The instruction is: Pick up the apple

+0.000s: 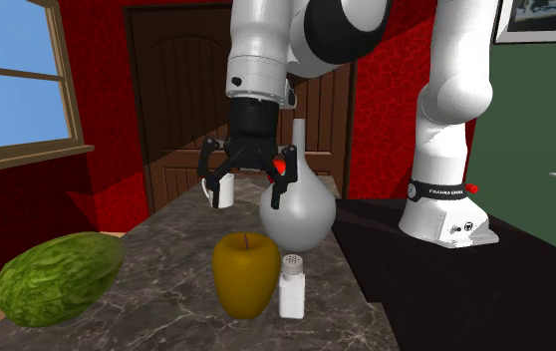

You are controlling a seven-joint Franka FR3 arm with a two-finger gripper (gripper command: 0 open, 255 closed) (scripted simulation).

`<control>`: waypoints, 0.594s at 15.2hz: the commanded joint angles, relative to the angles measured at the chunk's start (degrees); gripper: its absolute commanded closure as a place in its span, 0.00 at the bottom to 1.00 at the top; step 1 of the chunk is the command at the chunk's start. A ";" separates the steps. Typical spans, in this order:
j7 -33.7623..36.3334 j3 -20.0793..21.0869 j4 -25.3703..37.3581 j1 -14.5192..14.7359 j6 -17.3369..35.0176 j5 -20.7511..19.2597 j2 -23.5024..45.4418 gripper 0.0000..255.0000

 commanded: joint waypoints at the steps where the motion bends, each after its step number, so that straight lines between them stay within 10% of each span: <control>1: 1.98 0.19 -0.21 -0.14 1.92 -2.11 2.04 0.00; 7: 5.48 -0.57 -1.00 0.25 6.00 -7.41 6.37 0.00; 8: 5.51 -0.60 -0.98 0.25 6.03 -7.49 6.44 1.00; 9: 5.56 -0.62 -0.95 0.26 6.05 -7.57 6.50 1.00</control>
